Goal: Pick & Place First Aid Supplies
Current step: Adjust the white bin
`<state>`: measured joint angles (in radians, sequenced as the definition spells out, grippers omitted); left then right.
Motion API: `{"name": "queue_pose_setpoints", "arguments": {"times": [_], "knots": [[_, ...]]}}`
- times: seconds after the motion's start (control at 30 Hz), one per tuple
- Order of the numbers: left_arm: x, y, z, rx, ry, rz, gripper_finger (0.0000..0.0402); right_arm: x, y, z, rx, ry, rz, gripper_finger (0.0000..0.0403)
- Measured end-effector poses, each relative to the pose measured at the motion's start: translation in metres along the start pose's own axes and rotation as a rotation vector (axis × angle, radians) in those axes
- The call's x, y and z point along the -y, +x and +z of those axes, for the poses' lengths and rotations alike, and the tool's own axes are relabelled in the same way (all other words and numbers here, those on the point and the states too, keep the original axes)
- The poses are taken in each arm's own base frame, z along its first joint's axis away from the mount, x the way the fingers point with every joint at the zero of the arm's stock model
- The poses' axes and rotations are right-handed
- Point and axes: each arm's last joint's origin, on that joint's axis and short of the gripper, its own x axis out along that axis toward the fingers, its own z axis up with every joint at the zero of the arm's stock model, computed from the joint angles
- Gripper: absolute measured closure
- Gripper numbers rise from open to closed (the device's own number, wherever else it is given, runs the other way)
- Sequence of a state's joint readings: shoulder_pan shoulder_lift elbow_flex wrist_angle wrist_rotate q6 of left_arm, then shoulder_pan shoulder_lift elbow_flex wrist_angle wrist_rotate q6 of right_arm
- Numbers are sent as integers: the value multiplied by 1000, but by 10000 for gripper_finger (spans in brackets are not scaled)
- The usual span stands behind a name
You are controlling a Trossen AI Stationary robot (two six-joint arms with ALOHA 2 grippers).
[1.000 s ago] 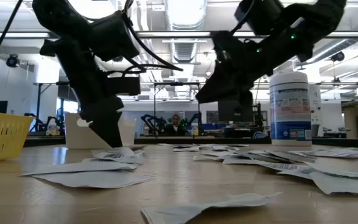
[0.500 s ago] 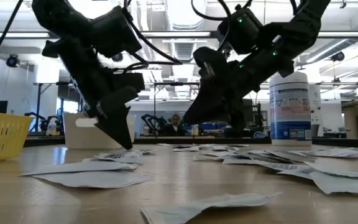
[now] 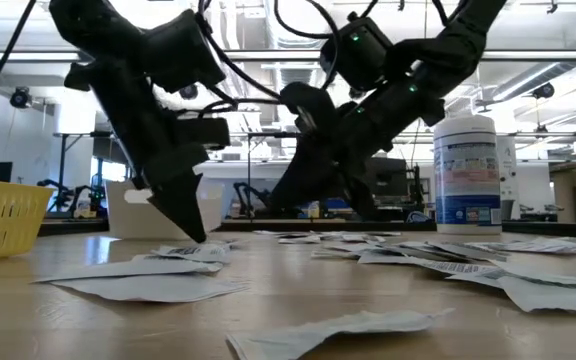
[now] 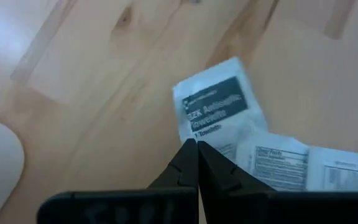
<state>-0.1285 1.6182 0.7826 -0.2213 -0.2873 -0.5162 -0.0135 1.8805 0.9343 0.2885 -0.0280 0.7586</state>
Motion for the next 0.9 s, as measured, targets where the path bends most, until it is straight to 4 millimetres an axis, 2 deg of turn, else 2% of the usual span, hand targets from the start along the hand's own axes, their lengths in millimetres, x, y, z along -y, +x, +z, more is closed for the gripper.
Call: {"name": "queue_pose_setpoints", "arguments": {"times": [0.43,0.6,0.8,0.9], "knots": [[1,-18,12,82,11,-26,401,1,-1,-1,-28,-60,-26,346],[0,-35,14,110,28,-49,401,1,-1,-1,-31,-76,-27,346],[-2,-60,4,4,60,-152,401,1,-1,-1,-31,-81,-27,346],[-8,-66,-3,-49,103,-90,401,1,-1,-1,-30,-81,-27,346]]}}
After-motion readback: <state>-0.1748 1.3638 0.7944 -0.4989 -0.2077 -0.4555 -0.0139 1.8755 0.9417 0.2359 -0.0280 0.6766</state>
